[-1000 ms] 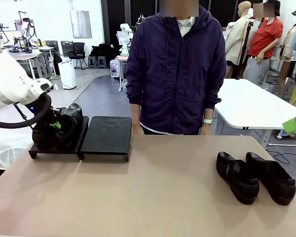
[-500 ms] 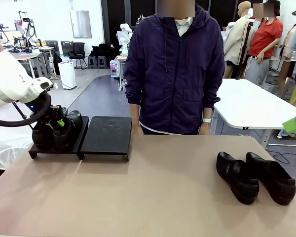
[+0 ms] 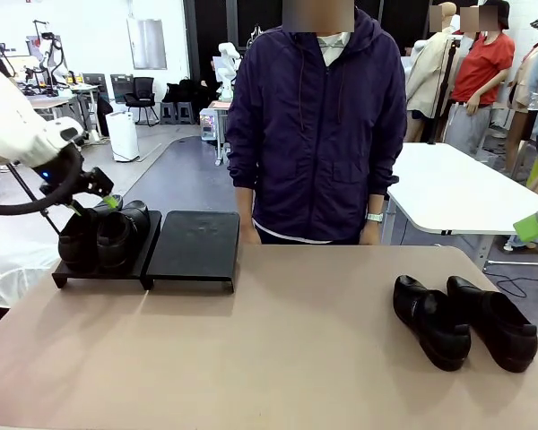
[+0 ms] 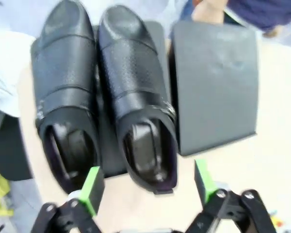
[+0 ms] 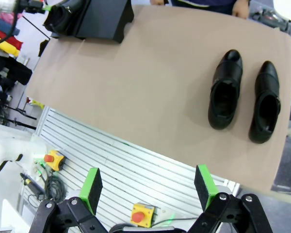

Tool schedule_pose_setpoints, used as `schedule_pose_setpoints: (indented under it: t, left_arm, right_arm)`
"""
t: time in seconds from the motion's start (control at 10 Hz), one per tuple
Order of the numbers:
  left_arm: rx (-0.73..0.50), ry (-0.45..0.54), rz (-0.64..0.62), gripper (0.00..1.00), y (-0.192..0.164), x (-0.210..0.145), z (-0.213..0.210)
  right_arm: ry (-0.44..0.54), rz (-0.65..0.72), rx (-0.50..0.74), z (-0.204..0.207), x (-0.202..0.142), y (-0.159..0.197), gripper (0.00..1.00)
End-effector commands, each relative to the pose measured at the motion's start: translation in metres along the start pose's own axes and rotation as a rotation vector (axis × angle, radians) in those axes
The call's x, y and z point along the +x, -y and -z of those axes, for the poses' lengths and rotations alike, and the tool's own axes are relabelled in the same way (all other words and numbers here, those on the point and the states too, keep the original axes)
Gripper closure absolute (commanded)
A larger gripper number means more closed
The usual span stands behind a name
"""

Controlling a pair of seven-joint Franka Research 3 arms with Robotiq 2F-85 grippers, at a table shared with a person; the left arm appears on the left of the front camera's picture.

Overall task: Organize the shoes by placing them on the stand.
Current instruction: Place the Shoe from the middle of the table onto the Shoes Stand.

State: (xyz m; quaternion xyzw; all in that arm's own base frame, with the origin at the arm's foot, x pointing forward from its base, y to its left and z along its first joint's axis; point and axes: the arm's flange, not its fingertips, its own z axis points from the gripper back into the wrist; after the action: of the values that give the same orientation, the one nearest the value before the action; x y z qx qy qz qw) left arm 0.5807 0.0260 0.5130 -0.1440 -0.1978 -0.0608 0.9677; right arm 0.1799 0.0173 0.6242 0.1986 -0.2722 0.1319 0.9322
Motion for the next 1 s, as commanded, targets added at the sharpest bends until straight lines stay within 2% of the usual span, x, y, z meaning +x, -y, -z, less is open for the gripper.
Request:
schedule_pose_setpoints:
  t: [0.0, 0.1, 0.2, 0.3, 0.4, 0.6, 0.8, 0.9]
  left_arm:
    - [-0.06, -0.091, 0.108, 0.0, 0.0, -0.024, -0.047]
    - [-0.083, -0.208, 0.187, 0.0, 0.0, -0.041, -0.075]
    - [-0.161, -0.325, 0.226, 0.0, -0.006, -0.06, -0.102]
    - [-0.291, -0.446, 0.251, 0.0, -0.015, -0.083, -0.128]
    - [-0.389, -0.422, 0.219, 0.0, -0.019, -0.116, -0.147]
    - [-0.424, -0.262, 0.199, 0.0, -0.008, -0.191, -0.125]
    - [-0.433, -0.125, 0.272, 0.0, -0.003, -0.236, -0.099]
    - [-0.447, -0.064, 0.279, 0.0, -0.009, -0.244, -0.097]
  right_arm:
    - [0.01, -0.008, 0.033, 0.0, 0.0, 0.0, 0.0]
    - [0.01, -0.008, 0.033, 0.0, 0.0, 0.0, 0.0]
    - [0.01, -0.008, 0.033, 0.0, 0.0, 0.0, 0.0]
    - [0.01, -0.008, 0.033, 0.0, 0.0, 0.0, 0.0]
    - [0.01, -0.008, 0.033, 0.0, 0.0, 0.0, 0.0]
    - [0.01, -0.008, 0.033, 0.0, 0.0, 0.0, 0.0]
    - [0.01, -0.008, 0.033, 0.0, 0.0, 0.0, 0.0]
    - [0.01, -0.008, 0.033, 0.0, 0.0, 0.0, 0.0]
